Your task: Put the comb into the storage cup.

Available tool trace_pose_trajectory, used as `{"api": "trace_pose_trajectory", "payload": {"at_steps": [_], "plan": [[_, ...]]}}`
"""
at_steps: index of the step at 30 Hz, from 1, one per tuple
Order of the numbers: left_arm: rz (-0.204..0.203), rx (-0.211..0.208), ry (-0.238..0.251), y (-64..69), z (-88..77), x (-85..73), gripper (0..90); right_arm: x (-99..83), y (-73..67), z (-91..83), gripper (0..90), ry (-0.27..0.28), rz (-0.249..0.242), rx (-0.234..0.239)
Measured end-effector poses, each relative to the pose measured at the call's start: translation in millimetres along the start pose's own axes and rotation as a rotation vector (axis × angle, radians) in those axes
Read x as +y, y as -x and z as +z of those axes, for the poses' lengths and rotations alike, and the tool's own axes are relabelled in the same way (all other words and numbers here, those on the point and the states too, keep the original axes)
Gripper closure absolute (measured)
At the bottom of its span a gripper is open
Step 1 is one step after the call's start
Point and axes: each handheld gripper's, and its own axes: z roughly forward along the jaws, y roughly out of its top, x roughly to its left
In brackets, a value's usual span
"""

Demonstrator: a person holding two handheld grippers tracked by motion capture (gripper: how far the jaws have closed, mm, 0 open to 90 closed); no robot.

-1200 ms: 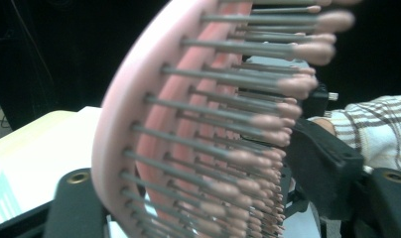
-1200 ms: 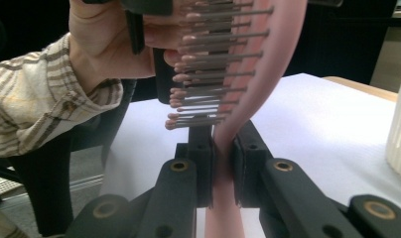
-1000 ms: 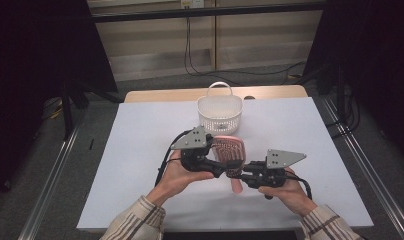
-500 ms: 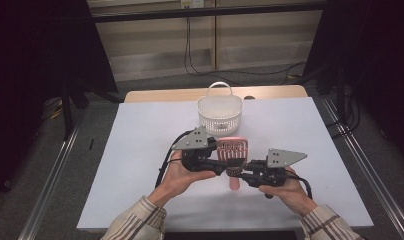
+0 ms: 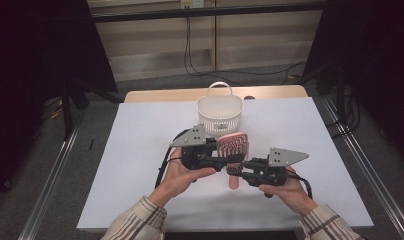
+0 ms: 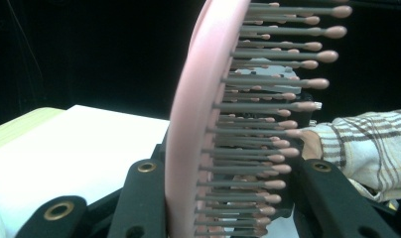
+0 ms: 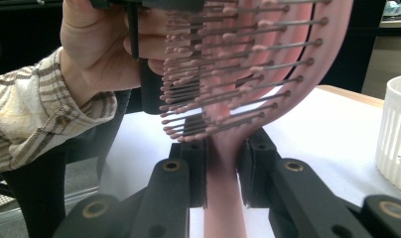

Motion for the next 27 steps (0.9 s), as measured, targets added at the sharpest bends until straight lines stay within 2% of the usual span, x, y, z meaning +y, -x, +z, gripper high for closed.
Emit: {"api": "trace_pose_trajectory", "payload": {"at_steps": [8,12,14,17,21,27], "plan": [[-0.011,0.012,-0.004,1.2,-0.4,2.2,62.1,1.4,-0.5,0.7,69.8,0.002,0.009,-0.017],[-0.017,0.021,-0.005,1.5,-0.7,2.6,62.1,1.7,-0.5,0.7,64.6,-0.001,0.011,-0.028],[-0.017,0.027,0.000,1.8,-1.4,3.1,62.1,1.8,-0.8,0.7,59.2,-0.004,0.014,-0.034],[-0.015,0.045,-0.003,1.6,-3.0,3.9,62.2,2.1,-1.4,0.2,57.3,-0.001,0.027,-0.033],[-0.014,0.088,0.006,0.8,-4.7,3.7,62.3,3.0,-2.4,0.2,47.3,-0.002,0.029,-0.050],[-0.023,0.112,0.012,-2.8,-9.3,3.9,62.6,3.5,-1.9,-1.5,38.2,-0.006,0.026,-0.087]]}}
